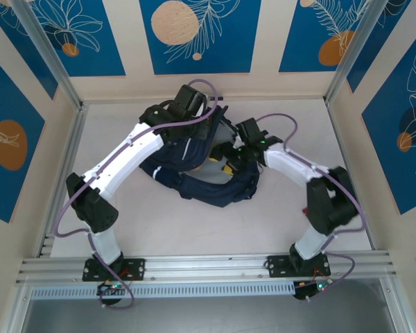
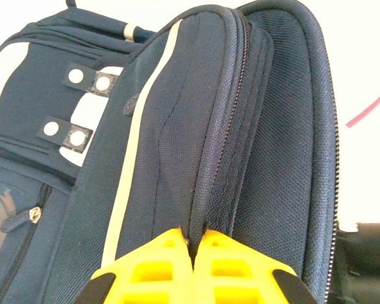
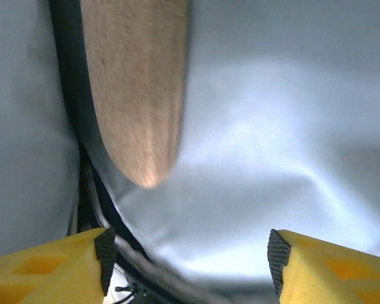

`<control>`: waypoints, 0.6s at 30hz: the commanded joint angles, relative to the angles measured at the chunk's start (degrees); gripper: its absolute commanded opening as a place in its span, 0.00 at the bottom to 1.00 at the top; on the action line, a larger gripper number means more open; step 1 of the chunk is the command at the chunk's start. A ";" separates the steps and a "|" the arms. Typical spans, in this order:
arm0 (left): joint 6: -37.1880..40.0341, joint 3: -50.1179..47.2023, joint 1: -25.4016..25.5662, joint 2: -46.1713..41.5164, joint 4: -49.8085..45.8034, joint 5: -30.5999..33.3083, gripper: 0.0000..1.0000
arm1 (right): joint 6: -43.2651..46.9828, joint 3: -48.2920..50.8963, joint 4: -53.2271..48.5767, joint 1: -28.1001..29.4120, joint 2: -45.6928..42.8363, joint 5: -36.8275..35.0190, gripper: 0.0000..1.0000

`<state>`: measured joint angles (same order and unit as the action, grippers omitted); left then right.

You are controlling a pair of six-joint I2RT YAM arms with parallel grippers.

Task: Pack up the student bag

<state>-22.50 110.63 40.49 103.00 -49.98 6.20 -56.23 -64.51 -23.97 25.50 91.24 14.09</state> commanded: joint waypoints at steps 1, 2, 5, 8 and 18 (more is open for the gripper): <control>-0.27 0.08 -0.42 0.18 7.39 -5.54 0.00 | -0.53 5.86 -2.83 -1.97 -9.00 -4.65 0.63; -0.34 0.03 -0.43 0.93 7.69 -7.38 0.00 | -0.42 7.58 -4.30 -2.53 -11.54 -6.68 0.62; -0.68 0.44 -0.10 3.67 8.61 -12.01 0.00 | 0.07 11.05 -8.53 -3.94 -18.04 -11.78 0.61; -1.44 2.18 0.45 7.06 9.12 -15.36 0.00 | 2.14 12.21 -11.04 -4.08 -22.86 -14.33 0.62; -4.48 -2.61 -0.07 4.68 8.62 -13.80 0.67 | 7.00 11.07 -11.08 -2.05 -24.03 -12.92 0.76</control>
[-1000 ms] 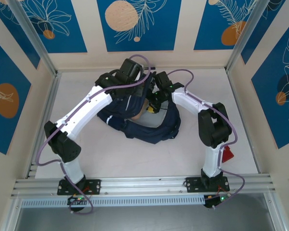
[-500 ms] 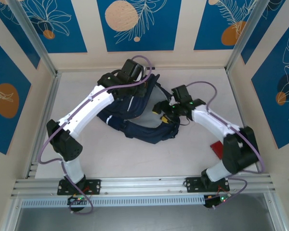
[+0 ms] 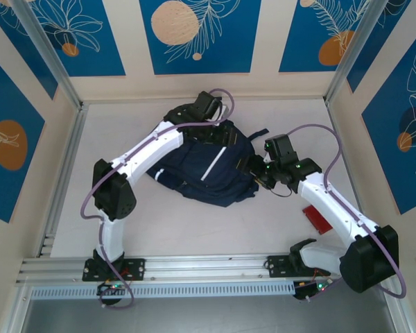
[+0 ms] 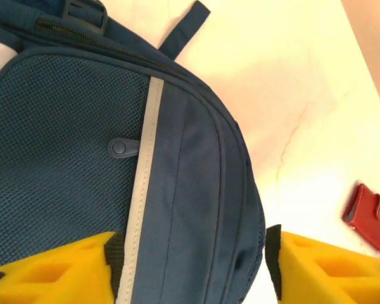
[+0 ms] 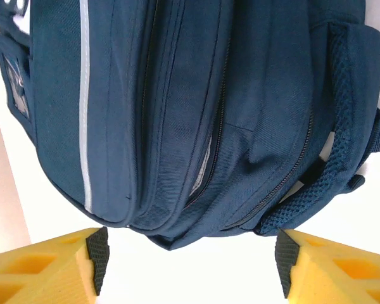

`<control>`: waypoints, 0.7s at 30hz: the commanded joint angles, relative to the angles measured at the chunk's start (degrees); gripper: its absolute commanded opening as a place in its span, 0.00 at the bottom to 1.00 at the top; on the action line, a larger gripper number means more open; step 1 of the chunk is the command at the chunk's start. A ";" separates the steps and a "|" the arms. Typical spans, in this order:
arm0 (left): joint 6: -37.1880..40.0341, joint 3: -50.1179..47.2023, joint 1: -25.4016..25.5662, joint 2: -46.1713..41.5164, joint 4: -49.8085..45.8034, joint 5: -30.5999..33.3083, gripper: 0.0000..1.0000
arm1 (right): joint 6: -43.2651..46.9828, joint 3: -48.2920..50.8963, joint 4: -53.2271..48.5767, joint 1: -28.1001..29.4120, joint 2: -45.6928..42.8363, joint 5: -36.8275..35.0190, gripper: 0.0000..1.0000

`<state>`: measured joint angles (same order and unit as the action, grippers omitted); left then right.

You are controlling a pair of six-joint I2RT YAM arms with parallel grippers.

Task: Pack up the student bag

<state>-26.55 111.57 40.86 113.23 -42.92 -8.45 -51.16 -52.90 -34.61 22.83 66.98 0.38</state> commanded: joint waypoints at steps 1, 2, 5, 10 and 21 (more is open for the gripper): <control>-0.36 -6.22 -0.64 -7.68 2.36 1.12 0.70 | 1.90 -0.53 -0.03 0.71 0.42 1.23 0.77; -0.10 -10.00 -0.96 -10.28 3.24 1.76 0.73 | 1.72 -0.53 0.36 0.73 0.67 1.52 0.78; 1.27 -21.39 -1.47 -17.90 5.23 5.10 0.77 | 1.50 -0.83 1.45 0.76 1.94 2.76 0.82; 2.86 -40.14 -1.66 -29.95 8.79 7.79 0.77 | 1.23 -2.92 2.41 1.33 5.63 5.71 0.83; -3.25 -64.70 -1.71 -37.18 25.19 6.96 0.45 | 0.91 -7.93 2.93 2.92 12.52 7.91 0.82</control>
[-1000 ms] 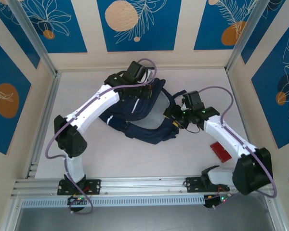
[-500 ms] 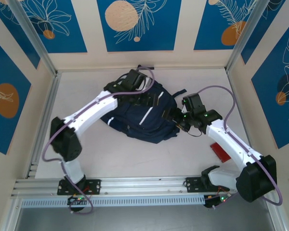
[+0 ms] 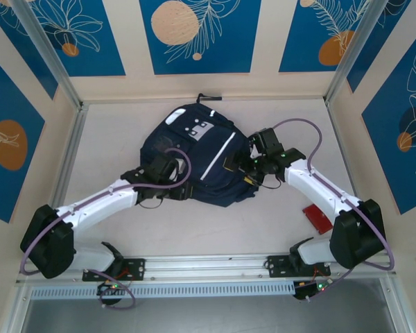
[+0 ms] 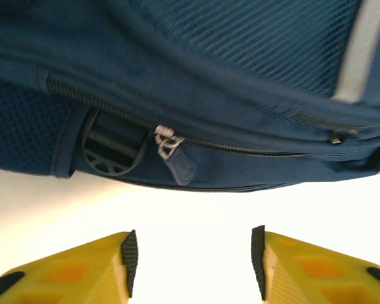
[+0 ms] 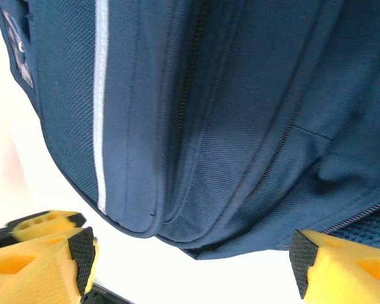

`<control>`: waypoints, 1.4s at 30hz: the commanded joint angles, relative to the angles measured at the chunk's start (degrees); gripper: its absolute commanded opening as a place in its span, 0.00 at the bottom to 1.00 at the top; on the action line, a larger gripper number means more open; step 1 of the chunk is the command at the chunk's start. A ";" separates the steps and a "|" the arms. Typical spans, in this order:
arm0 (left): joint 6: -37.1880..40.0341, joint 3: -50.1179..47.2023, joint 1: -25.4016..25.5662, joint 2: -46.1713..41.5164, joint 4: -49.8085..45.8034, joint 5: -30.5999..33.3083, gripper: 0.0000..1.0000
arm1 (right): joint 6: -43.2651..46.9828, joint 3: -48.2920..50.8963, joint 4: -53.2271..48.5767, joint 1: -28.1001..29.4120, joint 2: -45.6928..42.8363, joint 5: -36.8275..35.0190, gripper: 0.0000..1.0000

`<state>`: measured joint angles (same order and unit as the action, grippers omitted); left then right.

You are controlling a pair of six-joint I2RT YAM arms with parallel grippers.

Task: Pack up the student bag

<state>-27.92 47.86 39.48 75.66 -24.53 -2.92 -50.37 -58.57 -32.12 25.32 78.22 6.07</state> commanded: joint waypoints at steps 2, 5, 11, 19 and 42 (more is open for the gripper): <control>-1.11 -0.86 -0.40 2.52 7.02 3.53 0.39 | 0.01 -2.99 0.48 0.45 2.28 2.88 0.82; -0.80 -1.04 -0.40 4.60 9.26 2.53 0.35 | 0.00 -3.72 0.45 0.43 3.31 3.59 0.82; -0.93 -0.60 -0.46 8.12 12.14 2.47 0.27 | 0.03 -4.09 0.39 0.43 4.03 3.87 0.81; -1.08 -1.25 -1.14 9.93 14.34 2.65 0.24 | 0.09 -3.92 0.73 0.54 5.72 4.79 0.78; 1.97 -5.76 0.44 2.84 15.59 -3.91 0.00 | -3.87 -7.36 9.61 2.40 14.89 7.24 0.41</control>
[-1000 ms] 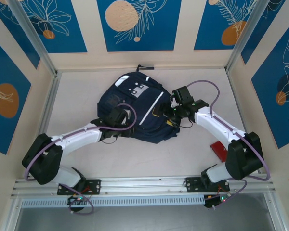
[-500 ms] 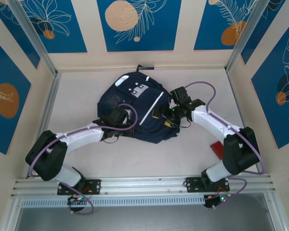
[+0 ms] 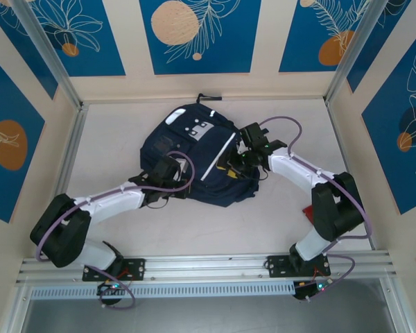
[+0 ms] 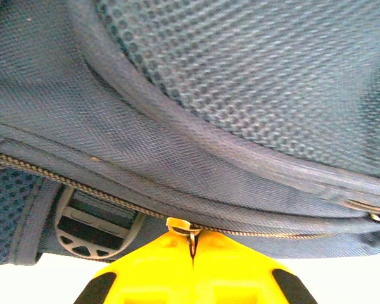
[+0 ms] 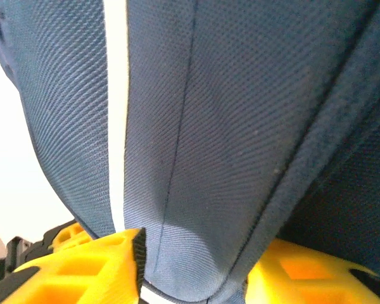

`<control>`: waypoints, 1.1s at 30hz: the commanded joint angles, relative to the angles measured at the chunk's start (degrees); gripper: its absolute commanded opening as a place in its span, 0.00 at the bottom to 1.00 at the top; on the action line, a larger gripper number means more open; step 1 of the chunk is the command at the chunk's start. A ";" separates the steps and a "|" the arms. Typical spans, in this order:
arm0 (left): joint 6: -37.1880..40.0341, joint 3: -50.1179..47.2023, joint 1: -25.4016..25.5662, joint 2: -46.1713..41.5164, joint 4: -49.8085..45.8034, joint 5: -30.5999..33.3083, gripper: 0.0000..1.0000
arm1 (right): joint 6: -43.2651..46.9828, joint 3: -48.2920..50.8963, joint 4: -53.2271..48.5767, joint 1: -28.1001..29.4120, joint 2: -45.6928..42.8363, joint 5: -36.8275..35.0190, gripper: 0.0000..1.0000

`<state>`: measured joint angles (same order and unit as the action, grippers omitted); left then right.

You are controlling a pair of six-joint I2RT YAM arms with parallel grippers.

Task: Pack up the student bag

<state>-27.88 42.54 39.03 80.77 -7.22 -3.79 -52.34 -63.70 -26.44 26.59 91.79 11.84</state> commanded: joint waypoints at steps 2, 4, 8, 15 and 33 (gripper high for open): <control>1.62 -0.74 1.87 -3.24 -2.22 -2.66 0.00 | -3.46 -2.60 5.15 1.89 1.92 0.95 0.38; 1.38 -0.98 2.90 -3.68 -2.24 -2.68 0.00 | -5.10 -3.21 6.54 2.53 2.46 0.16 0.33; 0.50 -1.32 5.70 -4.55 -2.10 -2.22 0.00 | -8.50 -4.86 8.22 3.44 3.61 -1.86 0.24; -1.81 0.62 9.48 -3.24 1.68 -2.96 0.00 | -9.47 -7.40 9.43 4.05 5.53 -0.41 0.22; -12.33 8.87 13.20 1.04 3.02 -0.79 0.50 | 0.45 2.20 0.98 -0.59 -9.15 -4.65 0.54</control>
<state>-38.63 49.78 52.25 85.19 -1.80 -3.53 -57.30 -62.87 -20.95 27.11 86.74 9.67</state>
